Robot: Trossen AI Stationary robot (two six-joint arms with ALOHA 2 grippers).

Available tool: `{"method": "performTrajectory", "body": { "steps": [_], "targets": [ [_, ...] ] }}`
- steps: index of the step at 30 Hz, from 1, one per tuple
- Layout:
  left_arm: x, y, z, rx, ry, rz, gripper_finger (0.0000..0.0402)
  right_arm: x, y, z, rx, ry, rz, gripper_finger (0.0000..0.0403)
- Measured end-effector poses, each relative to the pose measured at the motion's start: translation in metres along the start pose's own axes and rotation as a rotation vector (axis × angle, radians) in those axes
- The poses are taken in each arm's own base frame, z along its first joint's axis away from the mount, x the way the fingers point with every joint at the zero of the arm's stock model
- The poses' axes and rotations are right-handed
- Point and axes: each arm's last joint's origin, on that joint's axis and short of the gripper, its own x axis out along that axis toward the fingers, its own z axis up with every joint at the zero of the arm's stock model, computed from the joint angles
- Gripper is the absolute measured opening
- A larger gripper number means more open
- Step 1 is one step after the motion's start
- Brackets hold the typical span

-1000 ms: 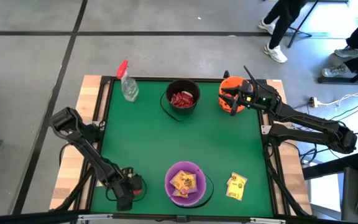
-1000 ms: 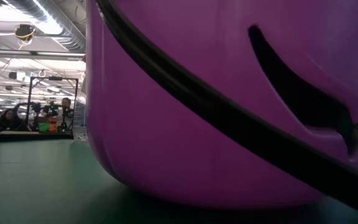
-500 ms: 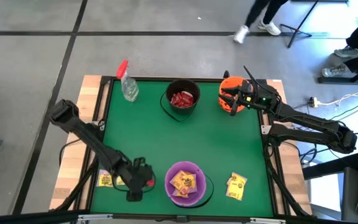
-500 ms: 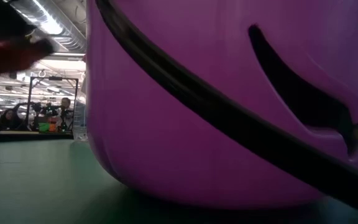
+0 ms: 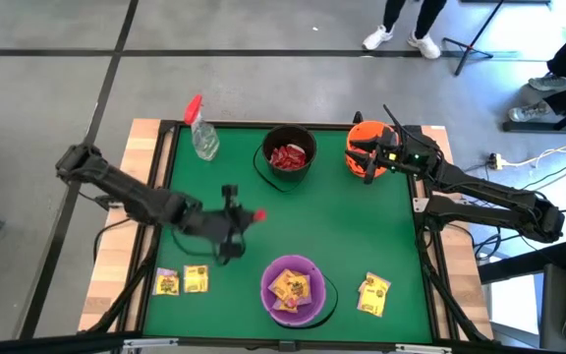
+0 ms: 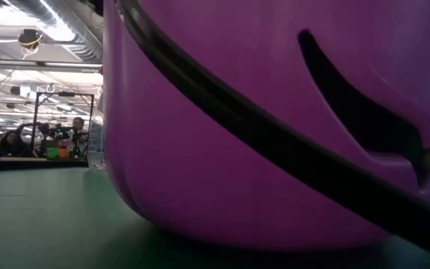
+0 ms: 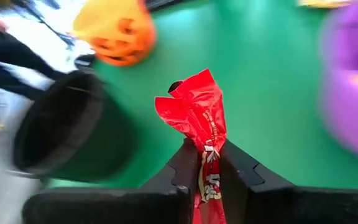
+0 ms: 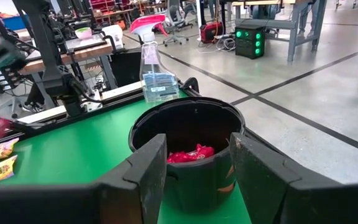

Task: Organize candy in baskets
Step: Put the red candy pack into the black bucket, then put the yellow candy pack into the purple bucket

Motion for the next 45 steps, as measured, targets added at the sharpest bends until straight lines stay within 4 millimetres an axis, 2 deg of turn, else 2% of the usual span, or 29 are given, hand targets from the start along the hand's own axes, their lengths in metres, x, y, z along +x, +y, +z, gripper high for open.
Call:
{"method": "performTrajectory", "body": {
  "steps": [4, 11, 16, 20, 24, 28, 33, 38, 42, 45],
  "targets": [
    [0.022, 0.039, 0.011, 0.044, -0.054, 0.127, 0.0034, 0.000, 0.000, 0.000, 0.000, -0.003, -0.005, 0.0177],
    [0.044, 0.114, 0.031, 0.000, -0.348, 0.087, 0.0034, 0.000, 0.000, 0.000, 0.001, 0.004, -0.008, 0.0177],
    [0.056, 0.162, 0.024, -0.045, -0.450, 0.071, 0.0034, 0.000, 0.000, -0.001, 0.001, 0.008, -0.008, 0.0177],
    [0.076, 0.188, 0.011, -0.144, -0.451, 0.047, 0.0034, 0.000, 0.000, -0.001, 0.001, 0.013, -0.009, 0.0177],
    [0.108, 0.199, -0.009, -0.239, -0.365, 0.054, 0.0034, 0.000, -0.001, -0.001, 0.000, 0.013, -0.010, 0.0177],
    [0.133, 0.202, -0.023, -0.303, -0.329, 0.049, 0.0043, 0.000, 0.000, -0.001, 0.000, 0.014, -0.009, 0.0177],
    [0.144, 0.203, -0.031, -0.367, -0.303, 0.021, 0.0104, 0.000, -0.001, -0.003, 0.003, 0.027, -0.011, 0.0177],
    [0.130, 0.206, -0.025, -0.334, -0.309, 0.054, 0.0160, 0.000, -0.001, -0.003, 0.003, 0.028, -0.011, 0.0177],
    [0.098, 0.207, -0.020, -0.335, -0.262, 0.055, 0.0175, 0.000, -0.001, -0.003, 0.003, 0.028, -0.011, 0.0177],
    [0.072, 0.200, -0.021, -0.340, -0.165, 0.022, 0.0176, 0.000, -0.001, -0.003, 0.003, 0.028, -0.011, 0.0177]
  ]
}}
